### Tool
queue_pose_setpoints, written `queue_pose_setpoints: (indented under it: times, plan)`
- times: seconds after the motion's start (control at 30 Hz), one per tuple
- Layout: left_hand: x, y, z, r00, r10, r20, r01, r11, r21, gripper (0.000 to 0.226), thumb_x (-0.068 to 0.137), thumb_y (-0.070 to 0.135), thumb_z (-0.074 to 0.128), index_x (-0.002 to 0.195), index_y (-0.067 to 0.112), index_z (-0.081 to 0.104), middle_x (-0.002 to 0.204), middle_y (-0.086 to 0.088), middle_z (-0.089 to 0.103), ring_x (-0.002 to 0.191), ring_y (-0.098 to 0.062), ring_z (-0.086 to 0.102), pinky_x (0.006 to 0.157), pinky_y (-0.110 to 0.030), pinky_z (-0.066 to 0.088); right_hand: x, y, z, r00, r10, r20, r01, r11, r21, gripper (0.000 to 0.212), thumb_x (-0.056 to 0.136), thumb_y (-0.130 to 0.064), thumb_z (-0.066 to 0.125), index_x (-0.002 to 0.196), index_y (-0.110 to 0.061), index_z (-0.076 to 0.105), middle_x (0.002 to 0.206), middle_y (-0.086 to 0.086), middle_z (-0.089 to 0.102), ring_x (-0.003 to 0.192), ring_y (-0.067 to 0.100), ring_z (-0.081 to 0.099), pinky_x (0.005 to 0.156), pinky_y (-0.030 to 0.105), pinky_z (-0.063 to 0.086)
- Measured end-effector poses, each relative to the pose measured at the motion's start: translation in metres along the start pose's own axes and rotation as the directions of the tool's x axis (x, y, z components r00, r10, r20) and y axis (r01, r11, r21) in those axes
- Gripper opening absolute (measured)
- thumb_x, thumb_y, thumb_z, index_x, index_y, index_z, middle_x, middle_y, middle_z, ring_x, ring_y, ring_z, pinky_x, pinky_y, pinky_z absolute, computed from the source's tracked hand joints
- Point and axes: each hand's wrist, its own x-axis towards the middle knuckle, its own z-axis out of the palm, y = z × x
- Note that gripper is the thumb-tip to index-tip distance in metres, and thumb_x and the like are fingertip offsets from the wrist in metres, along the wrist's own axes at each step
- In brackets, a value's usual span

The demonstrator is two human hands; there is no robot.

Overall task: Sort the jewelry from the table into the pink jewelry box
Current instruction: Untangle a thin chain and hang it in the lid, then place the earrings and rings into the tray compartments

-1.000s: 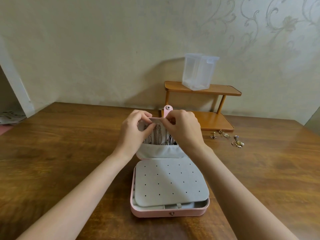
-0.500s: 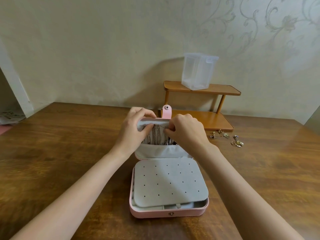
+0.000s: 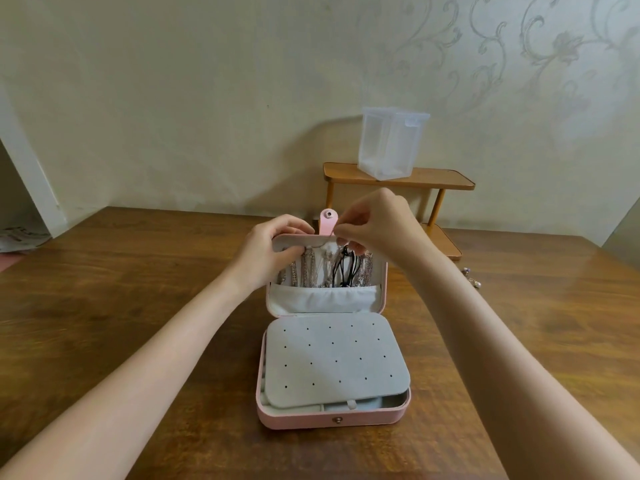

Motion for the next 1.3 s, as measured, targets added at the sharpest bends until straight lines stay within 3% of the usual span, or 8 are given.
queue_pose_setpoints:
  times: [0.13,0.33,0.53,0.73,0.87,1.13,1.2,1.3]
  plan:
    - [-0.002,0.002,-0.001,1.000,-0.023,0.006,0.024,0.999,-0.046,0.029,0.085,-0.002,0.060,0.093,0.026,0.062,0.092,0.005,0.065,0.090,-0.004,0.060,0.075,-0.017,0.047,0.000,-0.003,0.014,0.999,0.010,0.054,-0.014,0.996,0.087,0.007,0.082,-0.004,0.066,0.079,-0.003,0.073,0.068,0.010,0.070,0.049,0.010,0.060,0.048,0.014,0.051]
    - [-0.004,0.003,-0.002,0.998,-0.069,0.011,0.070,0.991,-0.118,0.027,0.085,0.000,0.061,0.092,0.026,0.065,0.092,0.002,0.066,0.088,-0.006,0.060,0.072,-0.020,0.048,-0.007,0.003,0.030,0.997,-0.012,0.078,0.016,0.998,-0.057,0.011,0.080,-0.008,0.067,0.088,-0.008,0.074,0.075,0.011,0.070,0.059,0.017,0.060,0.066,0.033,0.057]
    - [-0.004,0.007,-0.004,0.988,-0.154,0.026,0.155,0.952,-0.265,0.024,0.089,0.000,0.055,0.090,0.022,0.065,0.098,-0.004,0.064,0.090,-0.011,0.060,0.069,-0.022,0.052,-0.016,0.006,0.029,0.981,-0.086,0.173,0.118,0.976,-0.182,0.017,0.085,-0.005,0.059,0.091,-0.009,0.074,0.083,0.005,0.071,0.056,0.009,0.055,0.059,0.018,0.049]
    - [-0.005,0.004,-0.002,0.963,-0.266,-0.044,0.243,0.926,-0.289,0.022,0.091,0.000,0.051,0.091,0.016,0.066,0.095,-0.004,0.066,0.088,-0.014,0.064,0.066,-0.026,0.055,-0.028,0.011,0.057,0.950,-0.129,0.284,0.209,0.940,-0.270,0.022,0.089,-0.011,0.054,0.099,-0.013,0.073,0.100,0.007,0.070,0.089,0.023,0.063,0.081,0.035,0.053]
    - [0.004,-0.009,0.000,0.912,-0.409,-0.026,0.380,0.868,-0.319,0.022,0.090,-0.001,0.050,0.088,0.016,0.065,0.095,-0.008,0.065,0.084,-0.018,0.062,0.065,-0.027,0.051,-0.021,0.015,0.041,0.964,-0.129,0.231,0.180,0.960,-0.216,0.021,0.091,-0.014,0.055,0.105,-0.014,0.071,0.104,0.002,0.070,0.078,0.010,0.060,0.079,0.027,0.053]
    - [0.010,-0.052,0.007,0.813,-0.573,0.100,0.580,0.812,-0.062,0.017,0.092,0.006,0.051,0.099,0.013,0.065,0.108,-0.012,0.064,0.097,-0.021,0.060,0.077,-0.029,0.049,-0.004,0.064,0.015,0.988,0.135,0.072,-0.110,0.955,-0.275,0.019,0.091,-0.008,0.053,0.094,-0.004,0.071,0.088,0.011,0.070,0.075,0.024,0.065,0.072,0.034,0.056]
    - [0.009,-0.052,0.003,0.841,-0.537,0.068,0.532,0.843,0.071,0.015,0.093,0.009,0.051,0.099,0.016,0.062,0.112,-0.006,0.061,0.107,-0.020,0.056,0.083,-0.029,0.045,0.001,0.075,0.014,0.978,0.202,0.056,-0.178,0.942,-0.284,0.018,0.090,-0.008,0.053,0.095,-0.004,0.071,0.089,0.013,0.070,0.072,0.027,0.064,0.069,0.037,0.056]
    - [0.000,-0.031,-0.009,0.955,-0.281,0.098,0.234,0.912,0.336,0.015,0.091,0.028,0.055,0.106,0.027,0.058,0.119,0.008,0.057,0.117,-0.009,0.049,0.095,-0.026,0.039,0.007,0.083,0.022,0.962,0.256,0.096,-0.220,0.934,-0.280,0.020,0.092,-0.009,0.053,0.101,-0.003,0.069,0.089,0.012,0.067,0.065,0.022,0.058,0.059,0.026,0.049]
